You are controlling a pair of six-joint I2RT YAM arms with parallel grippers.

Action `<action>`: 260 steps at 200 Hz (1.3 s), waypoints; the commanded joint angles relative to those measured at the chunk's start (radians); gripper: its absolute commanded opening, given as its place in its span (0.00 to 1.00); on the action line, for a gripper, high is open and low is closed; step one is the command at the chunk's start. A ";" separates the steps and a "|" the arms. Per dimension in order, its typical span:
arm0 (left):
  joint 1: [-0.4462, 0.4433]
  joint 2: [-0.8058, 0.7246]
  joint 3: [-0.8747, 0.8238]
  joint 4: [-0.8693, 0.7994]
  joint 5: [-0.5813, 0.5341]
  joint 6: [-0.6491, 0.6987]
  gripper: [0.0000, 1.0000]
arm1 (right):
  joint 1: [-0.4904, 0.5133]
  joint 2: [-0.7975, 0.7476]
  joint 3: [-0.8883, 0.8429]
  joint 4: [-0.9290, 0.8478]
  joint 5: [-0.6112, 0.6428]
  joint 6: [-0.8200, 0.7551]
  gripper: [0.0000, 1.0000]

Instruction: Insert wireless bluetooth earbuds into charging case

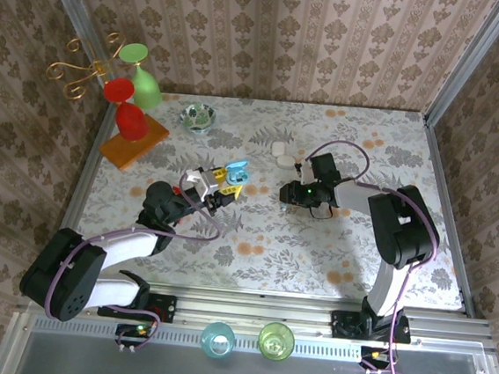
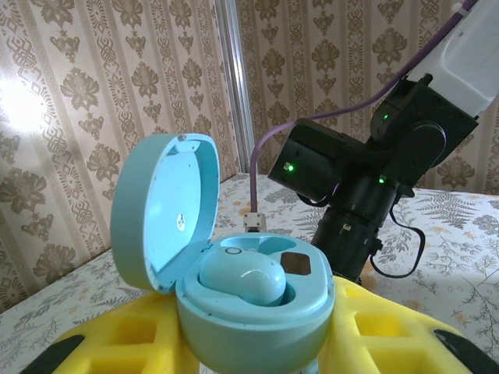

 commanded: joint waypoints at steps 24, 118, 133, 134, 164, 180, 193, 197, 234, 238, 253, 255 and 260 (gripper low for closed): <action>0.001 -0.007 0.021 0.008 0.017 0.019 0.31 | -0.002 0.004 -0.061 0.017 -0.086 -0.027 0.37; 0.001 0.009 0.033 0.021 0.026 0.007 0.31 | -0.003 -0.021 -0.124 0.082 -0.161 0.000 0.26; 0.000 0.011 0.036 0.021 0.027 0.007 0.31 | -0.002 -0.029 -0.133 0.089 -0.163 0.002 0.24; 0.000 0.011 0.036 0.021 0.027 0.007 0.31 | -0.002 -0.029 -0.133 0.089 -0.163 0.002 0.24; 0.000 0.016 0.041 0.023 0.029 0.009 0.31 | -0.002 -0.015 -0.133 0.094 -0.166 0.003 0.23; 0.001 0.015 0.043 0.023 0.028 0.009 0.31 | -0.002 -0.012 -0.133 0.096 -0.169 0.001 0.24; 0.001 0.016 0.042 0.021 0.029 0.010 0.31 | -0.003 -0.011 -0.131 0.084 -0.165 -0.009 0.25; 0.001 0.016 0.041 0.021 0.028 0.010 0.31 | -0.001 -0.010 -0.131 0.078 -0.161 -0.012 0.26; 0.001 0.017 0.043 0.022 0.029 0.009 0.31 | 0.012 -0.018 -0.125 0.014 -0.132 -0.058 0.27; 0.001 0.016 0.043 0.021 0.028 0.009 0.31 | 0.014 -0.020 -0.125 0.009 -0.129 -0.062 0.26; 0.001 0.018 0.044 0.022 0.028 0.010 0.31 | 0.020 -0.031 -0.129 0.002 -0.124 -0.071 0.25; 0.001 0.019 0.044 0.023 0.028 0.010 0.32 | 0.020 -0.033 -0.130 0.002 -0.124 -0.071 0.25; 0.001 0.020 0.045 0.022 0.028 0.010 0.32 | 0.022 -0.036 -0.132 0.003 -0.125 -0.070 0.25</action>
